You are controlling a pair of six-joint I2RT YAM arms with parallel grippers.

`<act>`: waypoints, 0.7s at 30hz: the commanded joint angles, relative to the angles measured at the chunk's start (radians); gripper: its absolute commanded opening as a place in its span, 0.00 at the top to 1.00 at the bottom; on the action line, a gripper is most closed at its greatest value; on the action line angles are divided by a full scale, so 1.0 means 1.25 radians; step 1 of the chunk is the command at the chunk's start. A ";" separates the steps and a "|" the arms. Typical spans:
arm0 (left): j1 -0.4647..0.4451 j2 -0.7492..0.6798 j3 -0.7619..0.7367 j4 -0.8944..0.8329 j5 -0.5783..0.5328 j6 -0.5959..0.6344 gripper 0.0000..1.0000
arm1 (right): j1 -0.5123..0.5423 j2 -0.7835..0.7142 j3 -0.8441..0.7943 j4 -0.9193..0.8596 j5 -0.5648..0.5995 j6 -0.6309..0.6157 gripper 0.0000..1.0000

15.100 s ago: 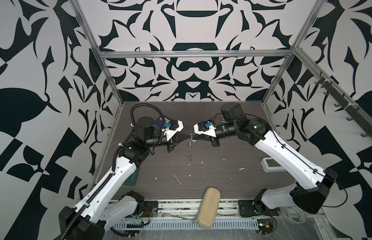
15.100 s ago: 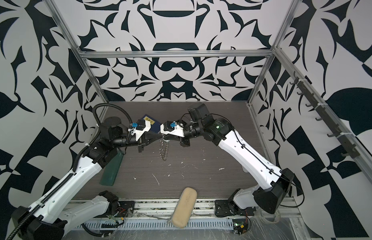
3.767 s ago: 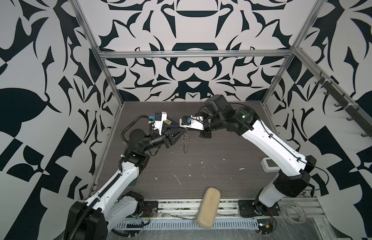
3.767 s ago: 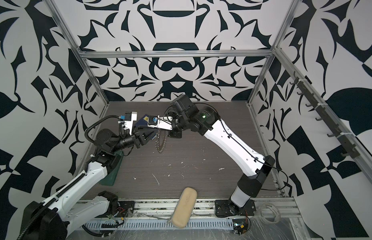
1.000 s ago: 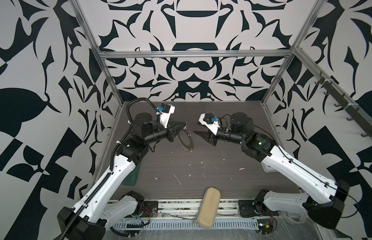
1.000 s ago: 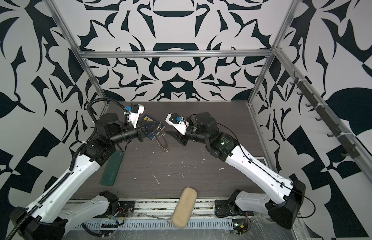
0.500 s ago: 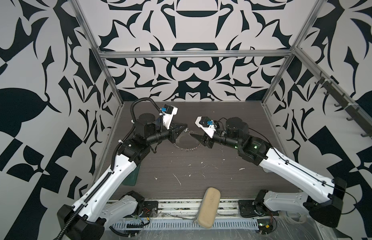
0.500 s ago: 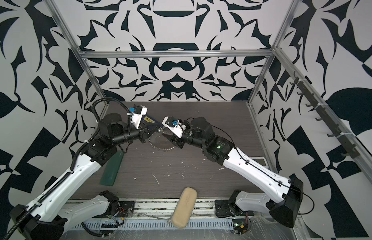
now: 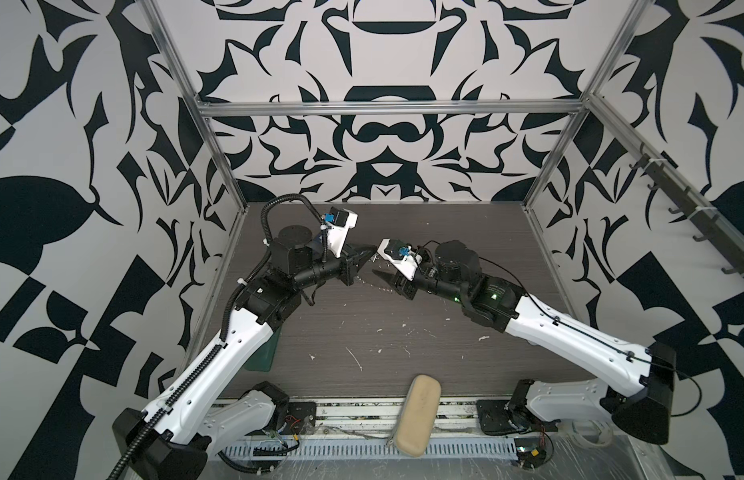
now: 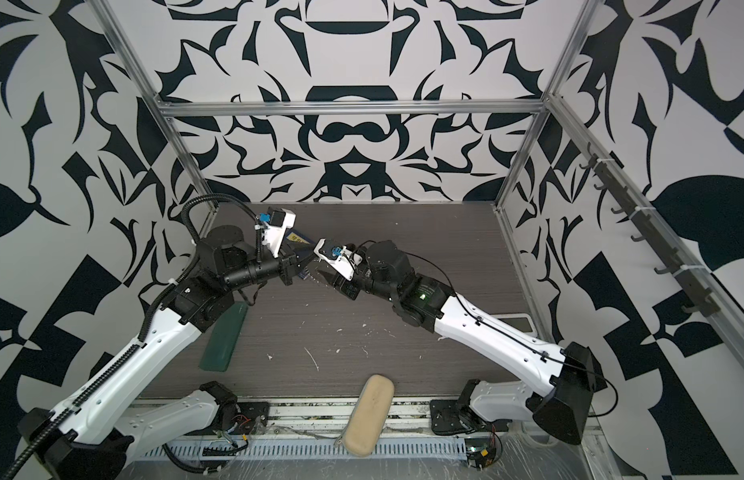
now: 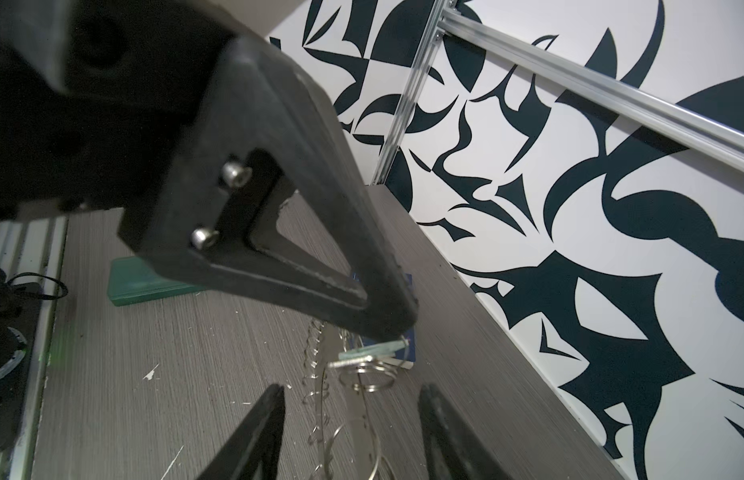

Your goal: Remove the keys from the keyring

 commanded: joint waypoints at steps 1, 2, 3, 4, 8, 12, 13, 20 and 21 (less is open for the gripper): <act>-0.003 -0.005 0.037 -0.002 -0.003 0.001 1.00 | 0.005 -0.005 0.004 0.056 0.022 -0.011 0.46; -0.003 -0.005 0.038 -0.002 -0.003 0.000 1.00 | 0.005 -0.005 0.004 0.058 0.026 -0.012 0.46; -0.003 -0.004 0.038 -0.002 -0.002 0.001 1.00 | 0.005 -0.002 0.004 0.060 0.031 -0.012 0.46; -0.005 -0.005 0.039 -0.002 -0.002 0.001 1.00 | 0.005 -0.001 0.004 0.064 0.044 -0.012 0.46; -0.008 -0.004 0.039 -0.002 -0.004 0.001 1.00 | 0.006 0.002 0.010 0.068 0.069 -0.013 0.47; -0.010 -0.004 0.040 -0.001 -0.007 0.000 1.00 | 0.006 0.011 0.015 0.070 0.067 -0.012 0.47; -0.010 -0.006 0.041 -0.002 -0.008 0.001 1.00 | 0.006 0.013 0.017 0.070 0.066 -0.010 0.47; -0.011 -0.006 0.040 -0.002 -0.009 0.001 1.00 | 0.007 0.028 0.029 0.069 0.059 -0.009 0.46; -0.011 -0.006 0.040 -0.002 -0.009 0.001 1.00 | 0.007 0.028 0.030 0.069 0.062 -0.009 0.46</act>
